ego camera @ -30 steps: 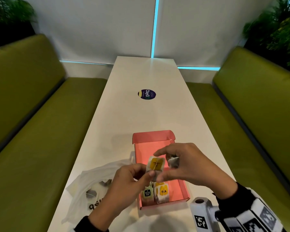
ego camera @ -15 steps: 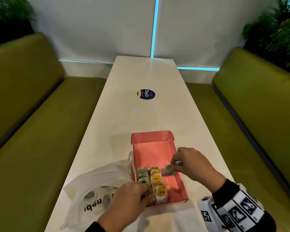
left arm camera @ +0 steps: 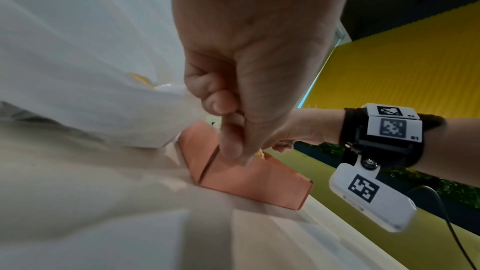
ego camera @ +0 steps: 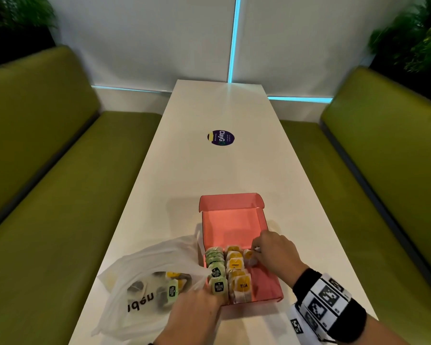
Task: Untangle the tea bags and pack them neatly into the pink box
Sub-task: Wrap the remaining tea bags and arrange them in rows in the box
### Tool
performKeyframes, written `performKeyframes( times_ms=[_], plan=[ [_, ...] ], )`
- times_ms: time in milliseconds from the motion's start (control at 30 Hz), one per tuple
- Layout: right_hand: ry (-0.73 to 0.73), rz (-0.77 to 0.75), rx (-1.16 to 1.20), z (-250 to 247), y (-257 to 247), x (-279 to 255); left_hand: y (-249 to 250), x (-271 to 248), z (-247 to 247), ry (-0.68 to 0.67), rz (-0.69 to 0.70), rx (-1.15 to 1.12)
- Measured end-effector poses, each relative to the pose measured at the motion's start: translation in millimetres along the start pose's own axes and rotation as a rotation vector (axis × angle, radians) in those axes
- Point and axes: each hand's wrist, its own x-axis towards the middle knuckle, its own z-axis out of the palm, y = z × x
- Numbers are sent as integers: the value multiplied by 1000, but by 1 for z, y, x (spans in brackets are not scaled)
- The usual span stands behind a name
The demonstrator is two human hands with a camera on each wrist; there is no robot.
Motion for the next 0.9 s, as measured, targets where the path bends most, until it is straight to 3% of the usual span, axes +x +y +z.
performKeyframes(
  times_ms=[167,267,333,433,533,667,900],
  plan=[
    [104,4,65,5,-5,-7,0,-1,-3,-5,6,9],
    [177,62,272,-3,-3,-10,-2,-3,-4,-10,-10,-36],
    [161,139,704,-10,-2,-15,-1,-5,-11,42,-34,-123],
    [-97,224,1483,-18,-8,-26,1,-7,-25,179,-84,-355],
    [-279,230,1844,-17,-12,-31,2,-1,-32,346,-52,-639],
    [-366,109,1994,-16,-19,-38,4,12,-33,479,-19,-812],
    [-381,-47,1819,-17,-30,-47,5,21,-32,534,-32,-828]
  ],
)
